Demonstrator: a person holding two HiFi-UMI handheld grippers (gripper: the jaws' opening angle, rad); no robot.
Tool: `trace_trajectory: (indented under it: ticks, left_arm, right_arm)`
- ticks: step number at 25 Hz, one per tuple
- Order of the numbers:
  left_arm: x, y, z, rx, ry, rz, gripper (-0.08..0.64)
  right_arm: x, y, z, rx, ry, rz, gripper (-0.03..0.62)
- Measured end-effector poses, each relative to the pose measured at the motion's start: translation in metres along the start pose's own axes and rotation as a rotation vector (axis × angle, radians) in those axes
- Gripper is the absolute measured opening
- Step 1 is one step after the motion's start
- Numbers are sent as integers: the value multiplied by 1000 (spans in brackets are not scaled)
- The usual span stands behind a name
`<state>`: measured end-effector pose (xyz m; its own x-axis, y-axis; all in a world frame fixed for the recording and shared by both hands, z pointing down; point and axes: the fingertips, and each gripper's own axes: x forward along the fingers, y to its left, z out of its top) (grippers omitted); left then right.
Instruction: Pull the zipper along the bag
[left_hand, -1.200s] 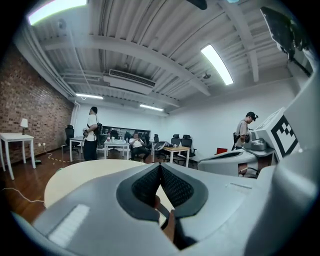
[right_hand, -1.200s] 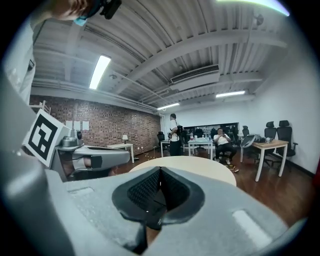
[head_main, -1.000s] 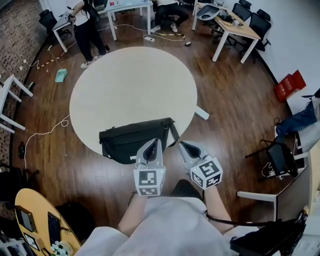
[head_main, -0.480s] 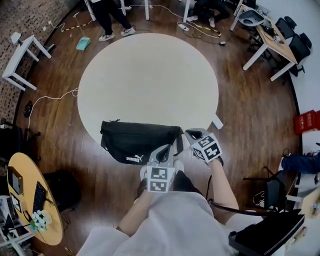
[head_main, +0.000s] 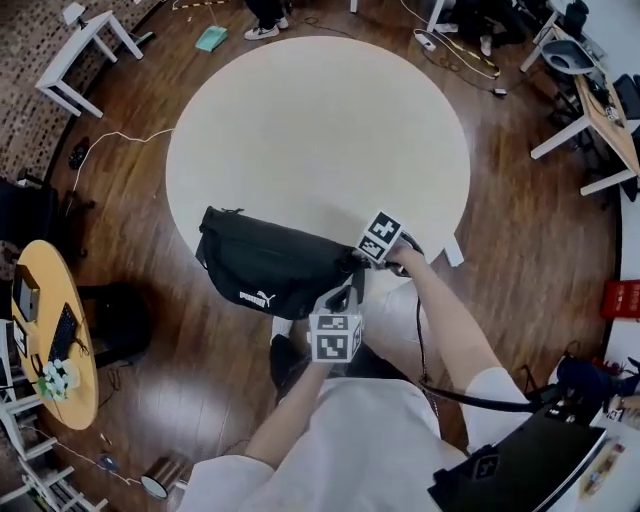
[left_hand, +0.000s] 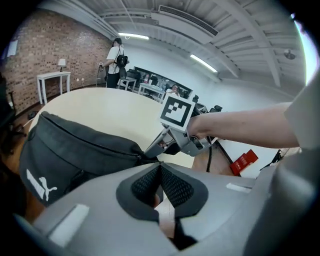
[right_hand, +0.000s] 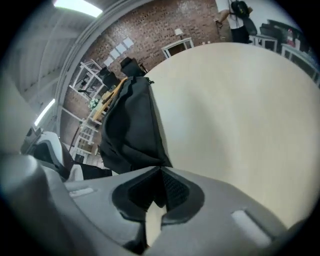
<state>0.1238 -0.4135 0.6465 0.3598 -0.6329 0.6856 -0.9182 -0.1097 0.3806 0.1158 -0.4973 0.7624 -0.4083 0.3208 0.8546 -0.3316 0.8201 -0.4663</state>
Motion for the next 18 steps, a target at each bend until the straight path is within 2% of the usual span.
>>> trace_trajectory:
  ticks: [3, 6, 7, 9, 12, 15, 18]
  left_arm:
    - [19, 6, -6, -67, 26, 10, 17]
    - [38, 9, -11, -161, 54, 7, 26]
    - [45, 8, -11, -202, 59, -3, 108]
    - [57, 9, -10, -276, 59, 1, 186]
    - [72, 20, -7, -319, 45, 66, 224]
    - [89, 26, -4, -415, 35, 70, 290]
    - [99, 35, -8, -481, 55, 114, 294]
  right_arm:
    - [5, 0, 3, -52, 81, 89, -9]
    - [7, 2, 4, -98, 170, 126, -9]
    - [7, 2, 4, -108, 198, 127, -9]
    - [8, 3, 4, -109, 231, 125, -10]
    - [11, 3, 5, -57, 225, 117, -9]
    - [11, 3, 7, 13, 196, 126, -10]
    - [9, 5, 7, 41, 177, 153, -9]
